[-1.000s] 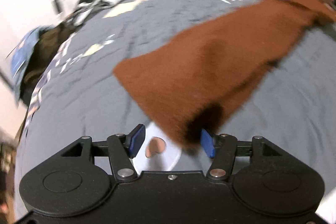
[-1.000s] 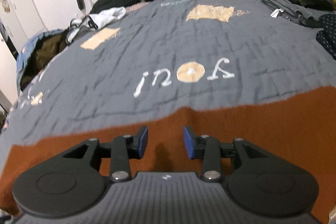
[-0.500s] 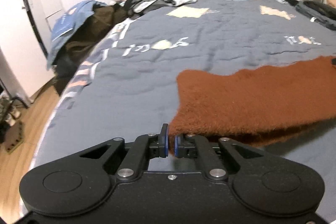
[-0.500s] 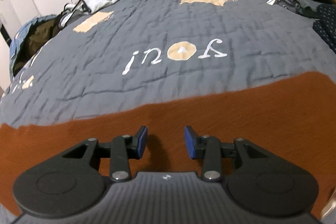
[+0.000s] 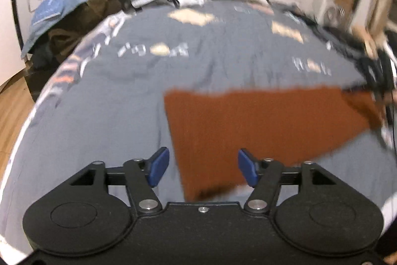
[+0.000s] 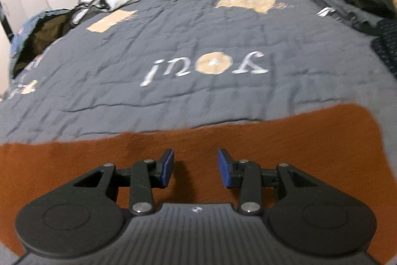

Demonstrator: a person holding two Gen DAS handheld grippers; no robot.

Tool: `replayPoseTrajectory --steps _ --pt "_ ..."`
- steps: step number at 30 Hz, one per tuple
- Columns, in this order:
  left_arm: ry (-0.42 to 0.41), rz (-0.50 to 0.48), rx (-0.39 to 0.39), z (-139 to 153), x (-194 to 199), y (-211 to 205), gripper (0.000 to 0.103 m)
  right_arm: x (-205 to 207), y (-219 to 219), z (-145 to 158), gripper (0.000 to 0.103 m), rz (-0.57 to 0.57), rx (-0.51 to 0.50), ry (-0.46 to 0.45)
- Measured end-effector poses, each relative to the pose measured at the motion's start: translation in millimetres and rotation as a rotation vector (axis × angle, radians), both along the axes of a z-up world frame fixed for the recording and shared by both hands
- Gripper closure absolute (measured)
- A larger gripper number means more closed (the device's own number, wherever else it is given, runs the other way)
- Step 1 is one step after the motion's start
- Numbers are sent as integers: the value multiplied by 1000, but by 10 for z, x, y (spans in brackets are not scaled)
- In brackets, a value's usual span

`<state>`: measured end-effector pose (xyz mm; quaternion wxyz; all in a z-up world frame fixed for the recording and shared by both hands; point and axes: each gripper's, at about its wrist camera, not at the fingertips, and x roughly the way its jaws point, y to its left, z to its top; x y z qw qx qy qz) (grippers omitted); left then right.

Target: Fold clothes

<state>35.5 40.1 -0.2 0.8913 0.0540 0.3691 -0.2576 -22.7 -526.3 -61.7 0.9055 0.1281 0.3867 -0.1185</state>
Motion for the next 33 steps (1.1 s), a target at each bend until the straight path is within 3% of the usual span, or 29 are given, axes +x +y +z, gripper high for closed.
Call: replayPoseTrajectory --steps 4,9,12,14,15,16,19,25,33 --pt "-23 44 57 3 445 -308 41 -57 -246 2 65 -85 -68 30" --pt "54 85 105 -358 1034 -559 41 -220 -612 -33 65 -176 -30 35" --pt "161 122 56 -581 1307 -506 41 -272 -710 -69 65 -196 -23 34" --pt "232 132 -11 -671 1383 -435 50 -265 -723 -80 65 -190 -15 32" --pt "245 117 -52 -680 1369 -412 65 -261 -730 -85 64 -187 -11 30" --pt "241 100 -74 -673 1351 -408 81 -251 -718 -81 65 -180 -10 28" --pt "202 70 -81 -607 1296 -412 93 -231 -688 -66 64 -158 -3 19" --pt "58 184 -23 -286 1378 -184 94 -195 -600 -27 64 -121 17 2" --pt "-13 296 98 68 1730 119 94 -155 -443 5 64 -69 39 -14"
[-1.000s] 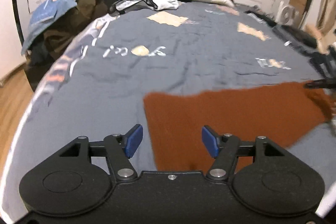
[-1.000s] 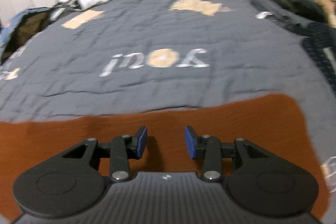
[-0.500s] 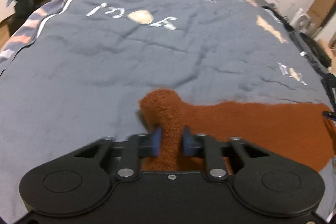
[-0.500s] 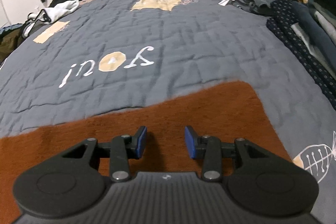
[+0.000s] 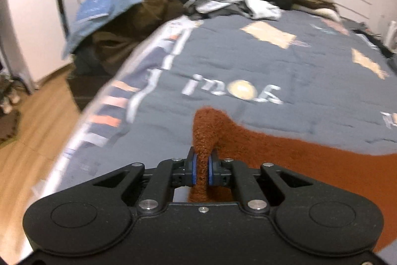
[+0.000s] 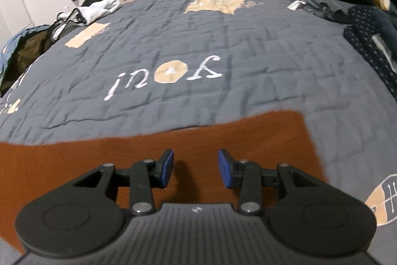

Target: Fold clothes

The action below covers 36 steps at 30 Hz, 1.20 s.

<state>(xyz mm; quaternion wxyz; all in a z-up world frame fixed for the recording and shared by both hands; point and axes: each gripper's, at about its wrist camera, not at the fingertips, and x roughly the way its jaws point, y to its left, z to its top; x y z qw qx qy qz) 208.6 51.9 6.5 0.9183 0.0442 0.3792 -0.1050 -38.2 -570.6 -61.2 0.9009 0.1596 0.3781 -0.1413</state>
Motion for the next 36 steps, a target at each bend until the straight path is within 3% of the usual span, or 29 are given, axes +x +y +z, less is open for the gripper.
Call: replayPoseTrajectory --steps 2,4,8,13,20,26,27,28,30,36 --pt "9 26 42 -5 47 42 93 -4 -1 18 64 -1 -11 -5" --pt "27 32 73 -26 64 56 81 -21 -35 41 64 -12 -23 -12" --pt "-7 26 124 -30 -169 3 68 -133 -318 57 64 -99 -11 -11" --pt "13 -15 33 -101 -594 10 68 -246 -625 -10 64 -178 25 -8" --pt "38 -9 -79 -211 -1135 -13 68 -48 -432 -157 64 -65 30 21" --pt "43 -26 -69 -190 -1265 -85 68 82 -441 -272 65 -88 72 -22" --pt "44 -28 -68 -183 -1267 -91 68 79 -433 -287 70 -92 79 -33" --pt "44 -28 -67 -177 -1271 -105 68 74 -435 -299 83 -95 89 -37" --pt "40 -30 -66 -168 -1283 -123 68 53 -480 -290 100 -97 129 -56" --pt "27 -49 -67 -158 -1331 -190 68 -54 -624 -138 100 -158 134 -148"
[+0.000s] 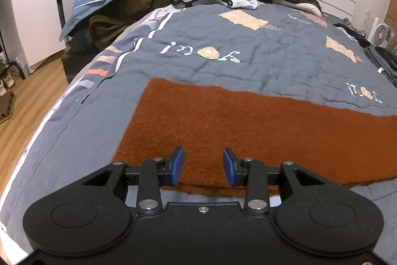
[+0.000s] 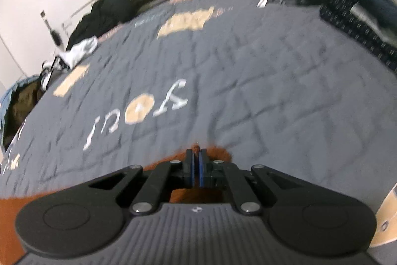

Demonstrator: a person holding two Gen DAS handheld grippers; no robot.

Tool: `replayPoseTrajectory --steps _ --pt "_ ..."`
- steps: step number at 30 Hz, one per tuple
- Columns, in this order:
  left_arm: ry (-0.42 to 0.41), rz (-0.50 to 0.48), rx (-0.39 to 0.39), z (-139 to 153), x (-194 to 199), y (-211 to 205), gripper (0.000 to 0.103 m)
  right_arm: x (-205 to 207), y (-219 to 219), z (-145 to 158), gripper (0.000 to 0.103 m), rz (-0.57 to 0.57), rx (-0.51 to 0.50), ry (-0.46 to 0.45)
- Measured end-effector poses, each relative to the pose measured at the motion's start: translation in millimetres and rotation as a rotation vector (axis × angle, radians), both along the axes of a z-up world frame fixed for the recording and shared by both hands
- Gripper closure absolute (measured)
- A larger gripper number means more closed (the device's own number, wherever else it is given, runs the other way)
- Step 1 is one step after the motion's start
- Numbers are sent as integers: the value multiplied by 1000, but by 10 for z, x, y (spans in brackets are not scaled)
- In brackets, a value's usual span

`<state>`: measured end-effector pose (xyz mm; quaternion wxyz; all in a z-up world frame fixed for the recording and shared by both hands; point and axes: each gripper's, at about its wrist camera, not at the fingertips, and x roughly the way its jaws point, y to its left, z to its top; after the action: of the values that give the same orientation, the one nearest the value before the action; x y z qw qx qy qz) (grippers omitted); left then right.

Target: Fold clothes

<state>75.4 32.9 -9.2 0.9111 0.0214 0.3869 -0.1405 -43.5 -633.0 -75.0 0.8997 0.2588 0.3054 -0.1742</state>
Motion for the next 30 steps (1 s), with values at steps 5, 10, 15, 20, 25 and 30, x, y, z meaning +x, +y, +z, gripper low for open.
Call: replayPoseTrajectory --steps 5,10,15,20,25,30 --pt "2 -10 -5 -17 -43 -10 68 15 -68 97 100 -23 -55 -37" --pt "11 -24 -6 -33 -146 -38 68 231 -9 -27 97 38 -140 59" --pt "-4 -38 -15 -6 -231 -56 68 61 28 63 83 46 -120 115" --pt "-13 -8 -79 -2 -323 -18 67 -404 243 353 61 58 -134 101" --pt "-4 -8 -111 -23 -451 4 67 -806 484 381 59 58 -147 132" --pt "1 -15 -110 -34 -558 11 66 -959 582 148 59 82 -175 212"
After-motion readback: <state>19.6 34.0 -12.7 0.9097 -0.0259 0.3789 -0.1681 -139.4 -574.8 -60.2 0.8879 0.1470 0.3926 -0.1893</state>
